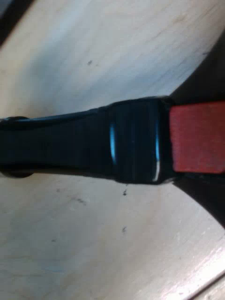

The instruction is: Grind coffee beans and then tamp

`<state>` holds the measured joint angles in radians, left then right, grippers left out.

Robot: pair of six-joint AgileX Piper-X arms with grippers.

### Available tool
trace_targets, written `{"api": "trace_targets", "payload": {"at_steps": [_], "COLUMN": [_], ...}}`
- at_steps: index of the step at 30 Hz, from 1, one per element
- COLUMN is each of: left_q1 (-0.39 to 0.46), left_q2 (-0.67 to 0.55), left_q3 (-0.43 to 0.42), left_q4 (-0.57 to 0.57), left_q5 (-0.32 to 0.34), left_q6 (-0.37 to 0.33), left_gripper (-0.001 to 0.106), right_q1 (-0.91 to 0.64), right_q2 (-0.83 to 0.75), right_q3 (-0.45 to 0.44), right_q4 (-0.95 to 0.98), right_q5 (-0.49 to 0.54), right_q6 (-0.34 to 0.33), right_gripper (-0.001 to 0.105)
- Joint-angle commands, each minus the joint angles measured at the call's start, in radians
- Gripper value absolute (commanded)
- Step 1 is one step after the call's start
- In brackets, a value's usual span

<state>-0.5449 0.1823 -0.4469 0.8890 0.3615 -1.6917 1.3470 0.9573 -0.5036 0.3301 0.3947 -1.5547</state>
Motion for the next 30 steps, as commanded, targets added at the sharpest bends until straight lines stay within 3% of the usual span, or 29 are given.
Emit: {"api": "trace_targets", "payload": {"at_steps": [1, 4, 8, 10, 15, 30], "left_q1": [-0.005, -0.005, -0.005, -0.005, -0.005, -0.005], "left_q2": [0.008, 0.036, 0.098, 0.13, 0.161, 0.17], "left_q3": [-0.001, -0.001, -0.001, -0.001, -0.001, 0.071], "left_q4": [-0.003, -0.003, -0.005, -0.015, -0.067, -0.108], "left_q5": [-0.013, -0.013, -0.013, -0.027, -0.037, -0.059], "left_q6": [0.0, 0.0, 0.0, 0.003, 0.052, 0.06], "left_gripper": [0.065, 0.065, 0.065, 0.065, 0.065, 0.065], "right_q1": [-0.057, -0.093, -0.127, -0.127, -0.127, -0.127], "right_q2": [-0.013, -0.002, 0.046, 0.088, 0.167, 0.343], "right_q3": [0.0, 0.007, 0.01, 0.01, 0.01, 0.01], "right_q4": [-0.042, -0.042, -0.05, -0.085, -0.207, -0.338], "right_q5": [0.004, -0.01, -0.121, -0.123, -0.123, -0.123], "right_q6": [-0.005, -0.005, -0.05, -0.084, -0.087, -0.08], "right_gripper": [0.0, 0.0, 0.0, 0.0, 0.0, 0.0]}}
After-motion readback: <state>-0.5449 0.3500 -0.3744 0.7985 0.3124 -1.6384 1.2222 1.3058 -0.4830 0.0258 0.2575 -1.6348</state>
